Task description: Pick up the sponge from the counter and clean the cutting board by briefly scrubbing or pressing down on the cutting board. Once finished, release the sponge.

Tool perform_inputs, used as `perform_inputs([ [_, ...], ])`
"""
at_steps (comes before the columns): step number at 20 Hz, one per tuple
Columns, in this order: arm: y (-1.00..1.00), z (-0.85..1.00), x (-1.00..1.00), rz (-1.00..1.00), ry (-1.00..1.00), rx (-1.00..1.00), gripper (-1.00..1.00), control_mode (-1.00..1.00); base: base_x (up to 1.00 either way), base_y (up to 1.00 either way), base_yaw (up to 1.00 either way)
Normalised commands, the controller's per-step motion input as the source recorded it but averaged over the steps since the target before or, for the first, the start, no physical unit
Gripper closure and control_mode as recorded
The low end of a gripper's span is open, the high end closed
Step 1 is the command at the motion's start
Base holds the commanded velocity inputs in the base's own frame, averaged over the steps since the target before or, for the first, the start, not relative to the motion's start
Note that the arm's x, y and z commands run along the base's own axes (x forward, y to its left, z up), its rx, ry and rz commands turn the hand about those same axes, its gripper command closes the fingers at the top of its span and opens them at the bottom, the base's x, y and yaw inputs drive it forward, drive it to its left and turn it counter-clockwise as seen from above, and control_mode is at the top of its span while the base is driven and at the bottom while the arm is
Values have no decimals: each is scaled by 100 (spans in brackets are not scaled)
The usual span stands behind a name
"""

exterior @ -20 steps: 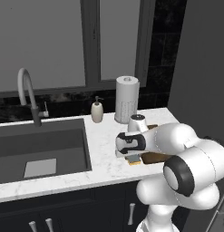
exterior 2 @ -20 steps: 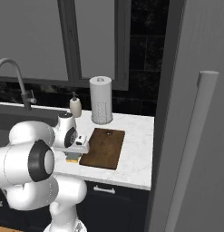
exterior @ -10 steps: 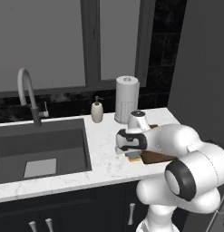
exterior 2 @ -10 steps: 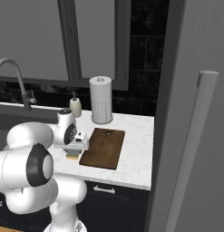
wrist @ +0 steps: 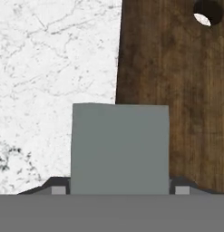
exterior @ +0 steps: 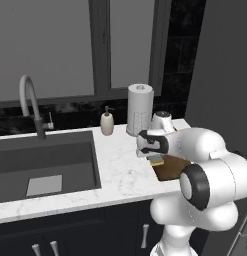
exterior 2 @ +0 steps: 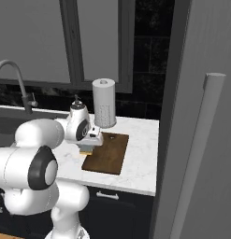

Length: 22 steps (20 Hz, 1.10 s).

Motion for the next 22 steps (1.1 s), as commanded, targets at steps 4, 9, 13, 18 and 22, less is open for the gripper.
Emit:
perform_inputs([
  [4, -46, 3, 72, 0, 0, 0, 100, -100, 0, 0, 0],
  [9, -8, 0, 57, 0, 0, 0, 100, -100, 0, 0, 0],
  [13, -1, 0, 40, 0, 0, 0, 100, -100, 0, 0, 0],
  [18, 0, -9, 7, 0, -4, 0, 100, -100, 0, 0, 0],
  [22, 0, -17, 0, 0, -1, 0, 100, -100, 0, 0, 0],
])
